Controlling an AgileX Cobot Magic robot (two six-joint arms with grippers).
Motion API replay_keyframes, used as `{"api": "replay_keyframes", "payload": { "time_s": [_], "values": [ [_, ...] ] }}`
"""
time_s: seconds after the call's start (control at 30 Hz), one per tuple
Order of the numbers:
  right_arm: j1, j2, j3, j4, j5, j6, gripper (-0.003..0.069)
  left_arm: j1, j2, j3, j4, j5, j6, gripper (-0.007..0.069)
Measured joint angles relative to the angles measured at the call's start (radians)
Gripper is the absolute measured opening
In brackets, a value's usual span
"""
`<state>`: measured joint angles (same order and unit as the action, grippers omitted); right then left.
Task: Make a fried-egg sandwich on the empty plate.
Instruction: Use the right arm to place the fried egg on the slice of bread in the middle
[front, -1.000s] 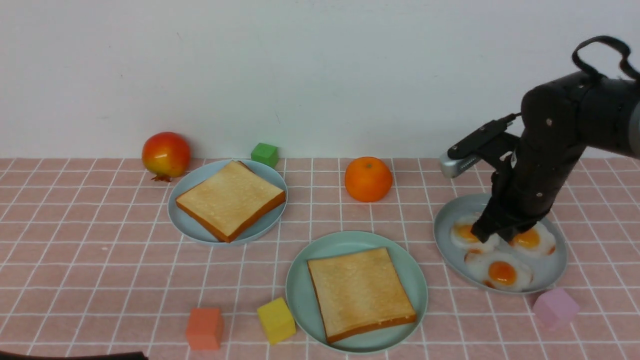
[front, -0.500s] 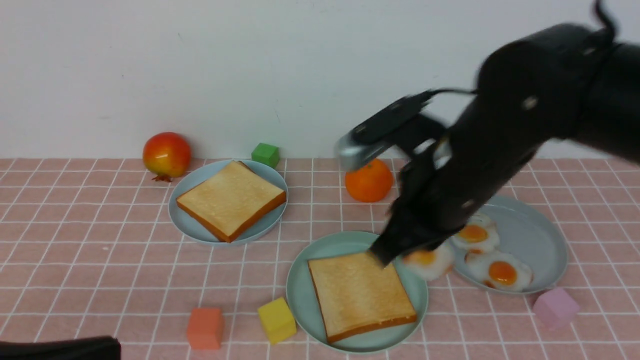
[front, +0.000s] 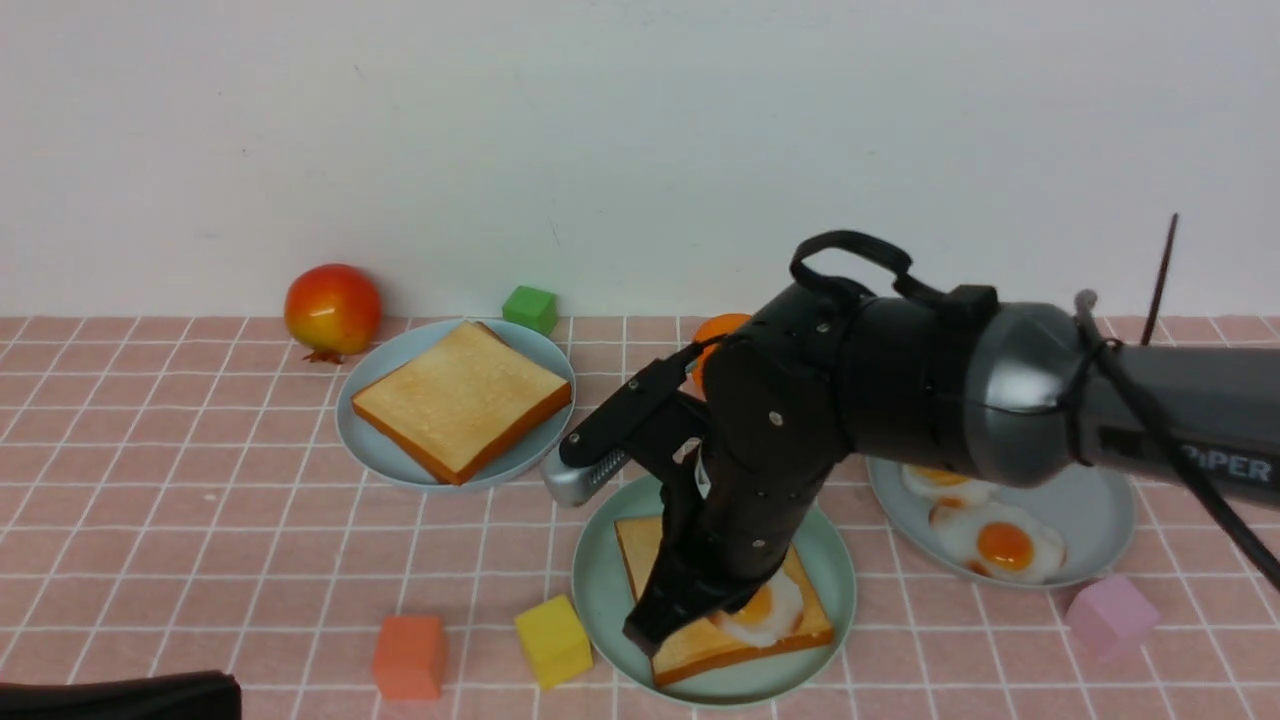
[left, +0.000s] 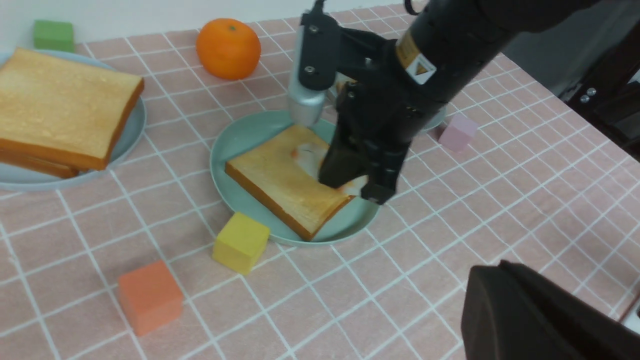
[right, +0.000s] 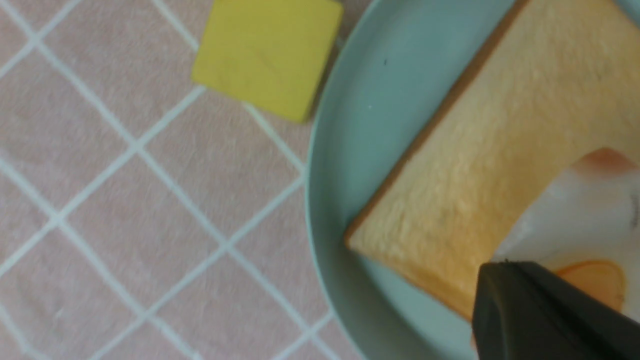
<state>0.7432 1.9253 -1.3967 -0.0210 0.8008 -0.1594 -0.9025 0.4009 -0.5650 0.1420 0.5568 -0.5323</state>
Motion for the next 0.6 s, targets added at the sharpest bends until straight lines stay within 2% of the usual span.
{"api": "replay_keyframes", "payload": {
  "time_s": [0.47,0.6],
  "values": [
    [0.000,0.014,0.000,-0.022,-0.098,0.026,0.0011,0.000,0.000,0.000,-0.014,0.001,0.000,0.0012],
    [0.000,0.036,-0.001,-0.066,-0.107,0.026,0.0021,0.000,0.000,0.000,-0.014,0.001,0.000,0.0012]
  ]
}}
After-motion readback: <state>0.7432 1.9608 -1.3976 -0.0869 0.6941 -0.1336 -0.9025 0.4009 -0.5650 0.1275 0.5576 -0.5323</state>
